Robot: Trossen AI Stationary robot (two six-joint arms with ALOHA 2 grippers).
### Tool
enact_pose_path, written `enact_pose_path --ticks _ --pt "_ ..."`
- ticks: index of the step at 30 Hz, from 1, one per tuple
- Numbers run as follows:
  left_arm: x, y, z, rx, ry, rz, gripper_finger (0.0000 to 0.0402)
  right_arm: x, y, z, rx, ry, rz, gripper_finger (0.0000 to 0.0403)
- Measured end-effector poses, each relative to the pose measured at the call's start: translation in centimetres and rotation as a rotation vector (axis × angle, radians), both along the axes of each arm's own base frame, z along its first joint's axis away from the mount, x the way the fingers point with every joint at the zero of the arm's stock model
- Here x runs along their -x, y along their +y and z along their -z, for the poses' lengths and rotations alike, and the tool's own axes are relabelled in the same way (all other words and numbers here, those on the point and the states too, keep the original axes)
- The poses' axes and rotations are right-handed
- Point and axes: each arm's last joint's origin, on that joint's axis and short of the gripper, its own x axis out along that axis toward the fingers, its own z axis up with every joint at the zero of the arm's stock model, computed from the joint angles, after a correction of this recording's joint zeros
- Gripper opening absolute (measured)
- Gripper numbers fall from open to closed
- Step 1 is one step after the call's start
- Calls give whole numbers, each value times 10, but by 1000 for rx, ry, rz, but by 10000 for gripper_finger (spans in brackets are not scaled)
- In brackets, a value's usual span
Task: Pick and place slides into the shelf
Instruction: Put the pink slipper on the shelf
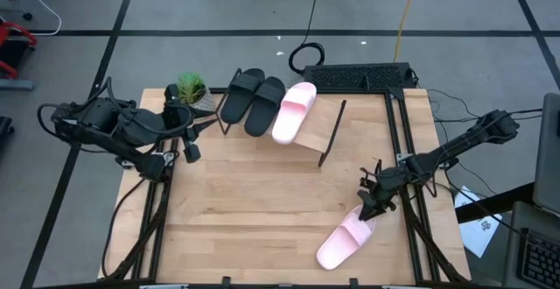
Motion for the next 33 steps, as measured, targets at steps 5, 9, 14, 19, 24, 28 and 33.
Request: enact_pose_path --ticks 5,9,14,19,24,28,33 --pt "0 0 0 0 0 0 81 3 -1 4 36 28 -18 105" --pt "0 0 0 0 0 0 81 2 -1 5 47 21 -25 105" --pt "0 0 0 0 0 0 81 1 0 2 35 -8 -22 105" --pt "0 0 0 0 -1 0 81 1 0 2 30 -10 -21 105" --pt "0 0 0 0 -1 -1 81 1 0 2 28 -7 -17 105" --pt "0 0 0 0 -1 -1 81 0 0 2 16 2 -7 105" --pt "0 0 0 3 -4 -4 81 -5 2 2 -3 -8 -1 105"
